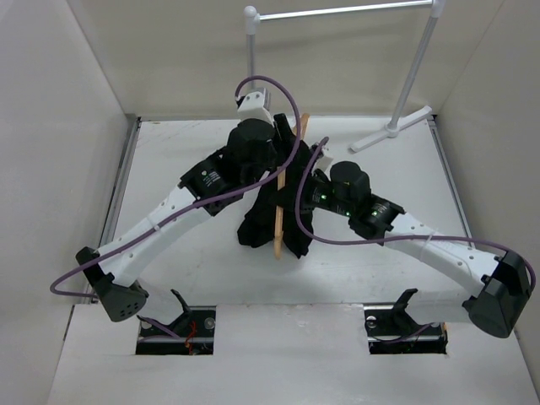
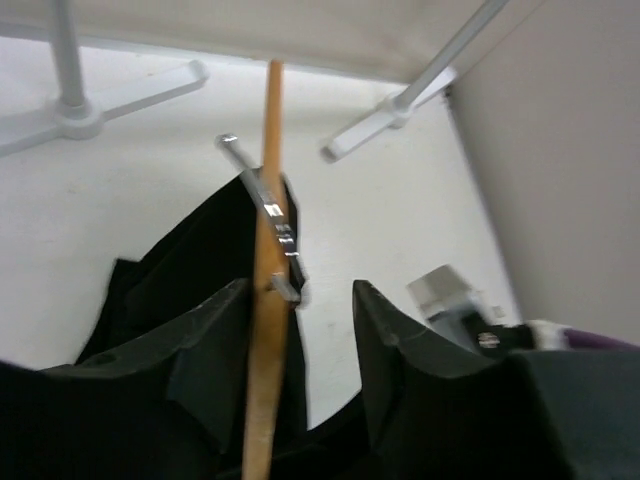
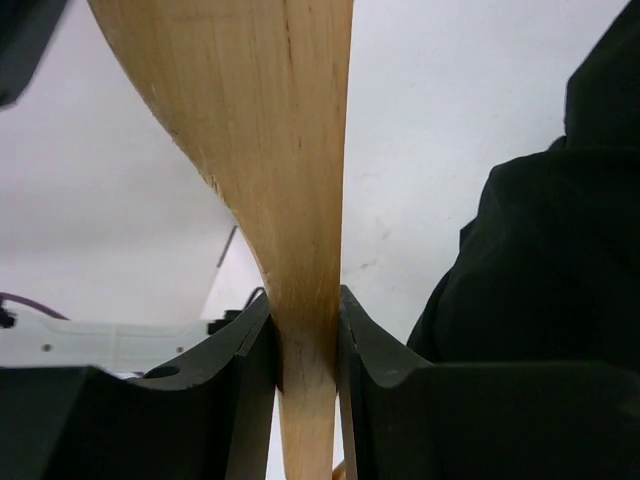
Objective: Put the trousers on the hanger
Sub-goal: Place the hanger at the clothesline.
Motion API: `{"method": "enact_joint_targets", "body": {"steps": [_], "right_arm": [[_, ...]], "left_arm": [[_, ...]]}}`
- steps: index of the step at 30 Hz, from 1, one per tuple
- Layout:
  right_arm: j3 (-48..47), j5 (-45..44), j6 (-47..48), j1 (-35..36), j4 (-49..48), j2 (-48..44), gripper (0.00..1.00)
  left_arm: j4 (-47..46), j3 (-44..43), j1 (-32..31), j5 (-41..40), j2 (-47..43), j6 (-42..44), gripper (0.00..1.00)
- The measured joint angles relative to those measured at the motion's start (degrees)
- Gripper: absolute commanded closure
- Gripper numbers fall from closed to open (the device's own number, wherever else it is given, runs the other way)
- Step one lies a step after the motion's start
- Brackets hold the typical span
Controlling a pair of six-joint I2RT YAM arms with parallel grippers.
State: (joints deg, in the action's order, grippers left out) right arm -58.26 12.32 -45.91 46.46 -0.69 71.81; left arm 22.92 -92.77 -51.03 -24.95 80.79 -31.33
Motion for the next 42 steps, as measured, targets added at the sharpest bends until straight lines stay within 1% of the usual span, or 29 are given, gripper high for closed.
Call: {"method": "enact_joint_targets", "body": {"steps": [4,5,6,7,10,15,19,22,25,29,33,37,42], "right_arm": [[-0.04,2.12,-3.45,-1.29,-0.72,-0.02,0.90],[-0.15,2.73,-4.11,-1.79,-0.92,0.00,0.90],[-0.31,3.28,-4.81,-2.38,-1.03,0.00,0.91],[-0.59,3.80,-5.35,-2.95,-1.03,0.00,0.91],[-1.92,4.92,-6.60,-4.76,-1.07,0.02,0.91],[-5.66,6.43,-7.85,-7.96,-1.53,0.98,0.91],[-11.34,8.31,-8.79,-11.74,-1.46,3.82,0.91],[-17.40,9.62,-9.97,-16.13,-1.53,7.21,0.91],[-23.85,9.97,-11.47,-21.40,-2.54,11.43,0.91],[-31.30,9.84,-13.22,-27.36,-4.00,17.33,0.91],[-37.62,9.35,-15.37,-32.15,-4.44,23.54,0.91],[-43.28,9.09,-17.00,-35.12,-4.07,29.83,0.91],[-48.48,9.11,-18.21,-36.70,-3.34,35.98,0.91]], "left_arm": [[-2.16,-1.51,0.44,1.55,-0.76,-0.24,0.30],[-2.43,-2.16,0.66,2.10,-1.07,-0.20,0.20],[-2.64,-2.82,0.92,2.60,-1.38,-0.11,0.05],[-3.02,-3.54,1.07,3.08,-1.79,0.24,0.00],[-4.02,-5.35,1.62,4.11,-3.74,0.96,0.00],[-5.18,-6.19,2.29,4.70,-10.29,3.56,0.00],[-6.08,-5.05,6.73,2.75,-16.81,4.79,0.00],[-5.49,1.25,12.13,0.50,-22.45,4.09,0.00],[-4.02,9.09,15.89,0.48,-26.36,1.75,0.00],[-1.22,21.16,19.93,2.99,-27.78,-2.10,0.00],[1.33,31.41,22.86,6.60,-26.95,-4.98,0.00],[2.45,36.37,24.30,9.01,-27.76,-6.67,0.00],[1.25,38.82,24.81,11.15,-29.38,-7.80,0.00]]}}
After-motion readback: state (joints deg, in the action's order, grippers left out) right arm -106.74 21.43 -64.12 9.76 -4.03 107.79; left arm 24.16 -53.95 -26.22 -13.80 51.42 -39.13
